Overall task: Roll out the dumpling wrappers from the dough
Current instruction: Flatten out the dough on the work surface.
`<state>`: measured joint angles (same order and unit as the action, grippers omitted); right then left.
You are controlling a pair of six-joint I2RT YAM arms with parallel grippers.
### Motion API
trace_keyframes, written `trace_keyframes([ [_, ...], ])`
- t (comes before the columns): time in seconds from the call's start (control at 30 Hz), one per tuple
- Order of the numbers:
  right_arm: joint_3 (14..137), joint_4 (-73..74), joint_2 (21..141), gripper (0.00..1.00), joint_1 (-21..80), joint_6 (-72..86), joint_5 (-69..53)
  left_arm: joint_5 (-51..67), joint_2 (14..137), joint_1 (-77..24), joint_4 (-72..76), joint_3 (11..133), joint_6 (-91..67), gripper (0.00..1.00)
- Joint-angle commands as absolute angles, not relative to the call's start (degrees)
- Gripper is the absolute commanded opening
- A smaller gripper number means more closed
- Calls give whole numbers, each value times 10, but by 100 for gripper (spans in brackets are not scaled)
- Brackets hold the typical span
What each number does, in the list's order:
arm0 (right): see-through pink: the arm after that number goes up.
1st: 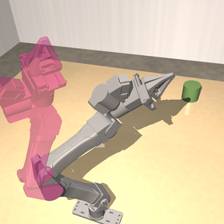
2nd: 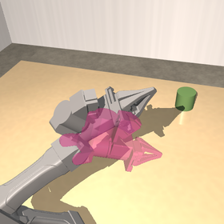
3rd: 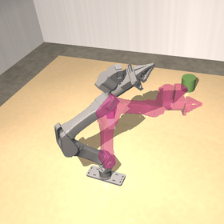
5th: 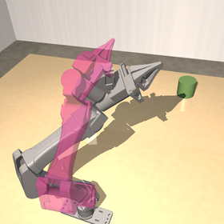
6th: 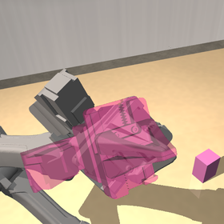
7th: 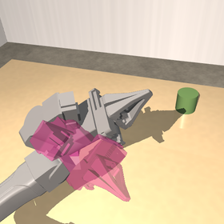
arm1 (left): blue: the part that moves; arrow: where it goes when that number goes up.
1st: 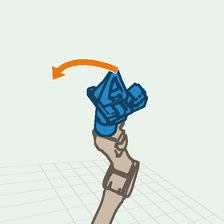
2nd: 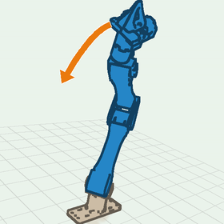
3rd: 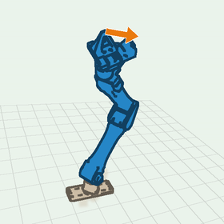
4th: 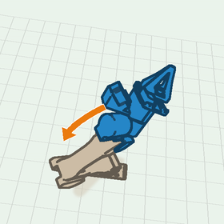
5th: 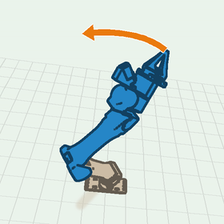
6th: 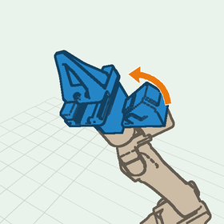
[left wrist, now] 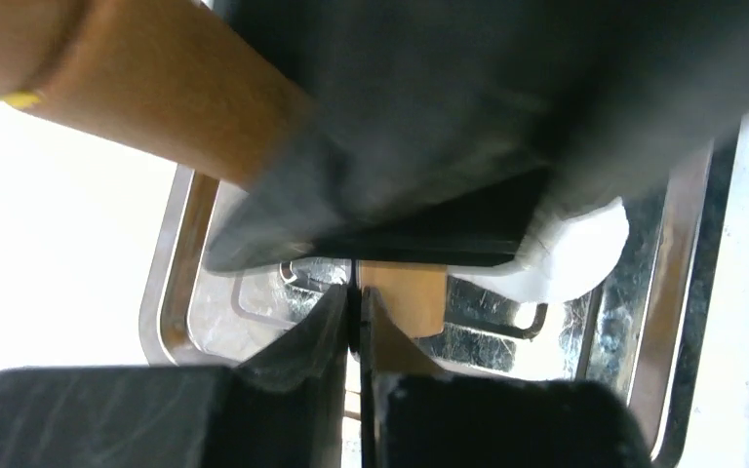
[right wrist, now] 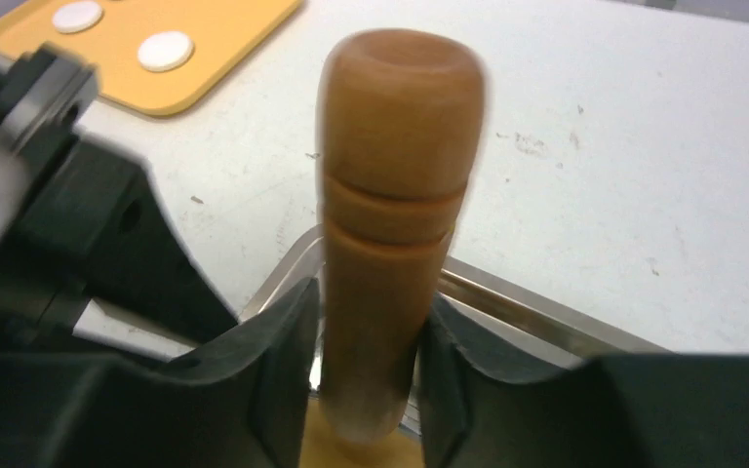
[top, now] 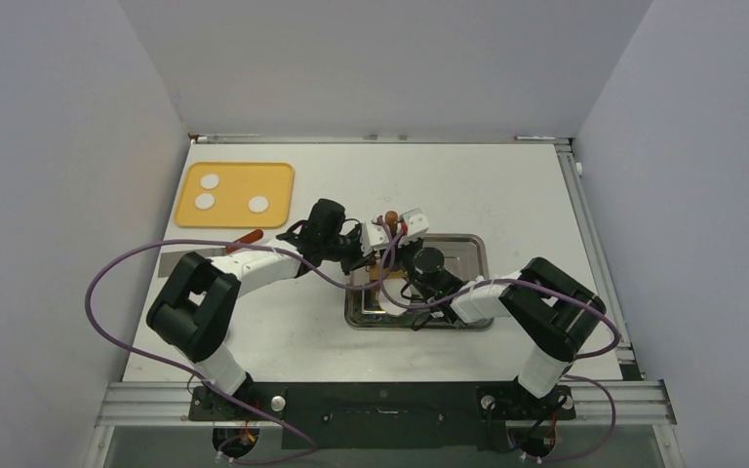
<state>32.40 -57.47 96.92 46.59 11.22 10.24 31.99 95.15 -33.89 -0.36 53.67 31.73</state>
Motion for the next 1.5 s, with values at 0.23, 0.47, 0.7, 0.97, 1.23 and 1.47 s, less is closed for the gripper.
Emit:
trace_keyframes([
  [0.23,377,-621,935,8,426,119,42,357,943,-361,-73,561,366,23],
  [0.47,374,-555,856,8,409,34,-74,479,933,-296,-258,685,352,57],
  [0.7,286,-604,823,8,408,21,-152,398,958,-250,-221,658,253,60],
  [0.97,206,-747,871,8,439,-13,-154,232,1072,-263,-201,748,231,60],
  [1.23,126,-830,951,8,448,20,-142,124,1149,-301,-212,807,329,67],
  [1.47,141,-963,1089,8,444,33,-106,82,1248,-332,-346,914,359,62],
])
